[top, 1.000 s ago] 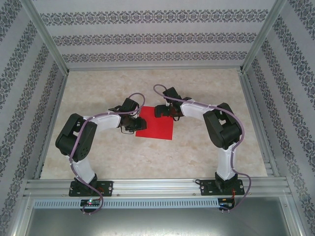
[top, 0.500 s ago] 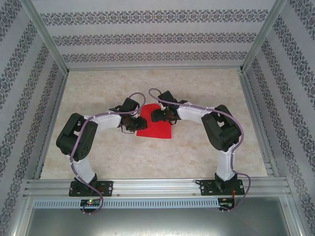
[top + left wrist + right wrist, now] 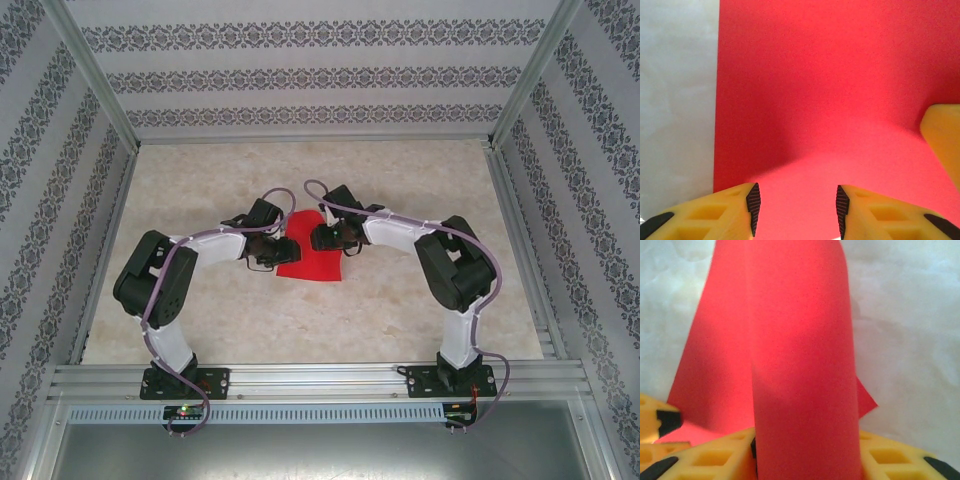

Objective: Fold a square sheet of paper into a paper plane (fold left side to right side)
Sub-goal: Pick up the square sheet of paper from the center of the table.

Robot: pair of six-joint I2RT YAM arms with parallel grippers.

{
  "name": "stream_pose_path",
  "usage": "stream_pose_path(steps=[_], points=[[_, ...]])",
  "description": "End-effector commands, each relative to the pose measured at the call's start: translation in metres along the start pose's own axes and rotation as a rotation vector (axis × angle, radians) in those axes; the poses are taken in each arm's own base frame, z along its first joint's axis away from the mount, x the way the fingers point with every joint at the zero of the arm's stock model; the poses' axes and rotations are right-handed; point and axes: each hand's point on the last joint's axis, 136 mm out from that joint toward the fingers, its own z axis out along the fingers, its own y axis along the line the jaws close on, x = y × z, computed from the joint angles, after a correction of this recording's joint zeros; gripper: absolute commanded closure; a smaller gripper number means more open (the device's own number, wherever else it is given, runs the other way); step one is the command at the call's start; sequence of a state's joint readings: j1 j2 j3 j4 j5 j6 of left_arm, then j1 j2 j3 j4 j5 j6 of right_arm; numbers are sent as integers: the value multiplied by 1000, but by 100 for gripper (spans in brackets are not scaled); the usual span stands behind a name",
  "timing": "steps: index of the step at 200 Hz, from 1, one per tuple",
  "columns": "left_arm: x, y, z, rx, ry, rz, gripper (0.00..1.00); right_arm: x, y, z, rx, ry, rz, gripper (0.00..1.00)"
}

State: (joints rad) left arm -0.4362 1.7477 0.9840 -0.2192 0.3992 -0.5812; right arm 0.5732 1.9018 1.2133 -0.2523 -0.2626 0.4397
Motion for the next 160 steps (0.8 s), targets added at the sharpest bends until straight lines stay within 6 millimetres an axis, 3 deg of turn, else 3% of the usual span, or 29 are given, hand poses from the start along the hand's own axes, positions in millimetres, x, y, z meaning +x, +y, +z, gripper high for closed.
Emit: stream_pose_path(steps=[1,27,63,87,112,160], points=[[-15,-21,-30,78,-82,55,50,-10,14,-23,-124,-46,-14,66],[-27,-25,-65,117,-171,88,44,-17,18,-48,-237,-102,-12,69],[-38,-36,-122,243,-327,137,29,-23,30,-114,-397,-196,-89,69],[-41,-65,-163,400,-427,221,17,-21,45,-168,-532,-260,-180,69],[-39,-101,-199,558,-489,328,13,-12,68,-219,-629,-310,-295,69],[-31,-151,-254,795,-546,518,12,9,110,-288,-747,-382,-459,69]])
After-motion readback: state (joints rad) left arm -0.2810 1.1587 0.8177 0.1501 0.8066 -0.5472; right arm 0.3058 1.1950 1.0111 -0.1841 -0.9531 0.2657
